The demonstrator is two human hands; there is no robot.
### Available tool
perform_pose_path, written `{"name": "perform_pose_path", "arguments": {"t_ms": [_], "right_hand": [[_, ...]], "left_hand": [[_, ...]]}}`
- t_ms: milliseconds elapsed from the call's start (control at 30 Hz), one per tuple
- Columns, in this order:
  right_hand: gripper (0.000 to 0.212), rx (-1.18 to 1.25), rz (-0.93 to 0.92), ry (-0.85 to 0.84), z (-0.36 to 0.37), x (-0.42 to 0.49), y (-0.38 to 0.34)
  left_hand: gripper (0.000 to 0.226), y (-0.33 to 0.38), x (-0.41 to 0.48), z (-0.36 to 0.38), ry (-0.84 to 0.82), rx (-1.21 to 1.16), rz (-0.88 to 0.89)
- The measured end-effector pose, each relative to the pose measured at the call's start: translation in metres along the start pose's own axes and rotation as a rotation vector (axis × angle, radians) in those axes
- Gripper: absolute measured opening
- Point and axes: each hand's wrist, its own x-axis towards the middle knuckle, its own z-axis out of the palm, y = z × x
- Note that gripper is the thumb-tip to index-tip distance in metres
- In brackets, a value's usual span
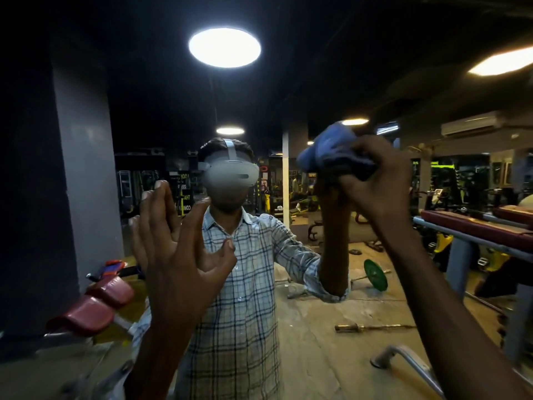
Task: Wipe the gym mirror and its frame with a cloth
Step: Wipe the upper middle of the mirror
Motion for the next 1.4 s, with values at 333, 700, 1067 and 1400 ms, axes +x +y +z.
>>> {"name": "perform_pose_path", "arguments": {"t_ms": [333, 700, 1067, 1400], "right_hand": [[0.033, 0.098, -0.035, -0.185, -0.02, -0.067, 0.03], [0.033, 0.114, -0.018, -0.228, -0.027, -0.087, 0.047], [0.037, 0.148, 0.061, -0.106, -0.048, -0.109, 0.082], [0.038, 0.083, -0.092, -0.255, -0.069, -0.12, 0.119]], "left_hand": [[0.073, 0.025, -0.01, 0.011, -0.059, -0.018, 0.033], [0.068, 0.054, -0.015, 0.026, -0.076, -0.02, 0.058], [0.07, 0.079, -0.019, 0.041, -0.099, -0.007, 0.023], [0.073, 0.119, -0.025, 0.065, -0.103, 0.014, 0.055]]}}
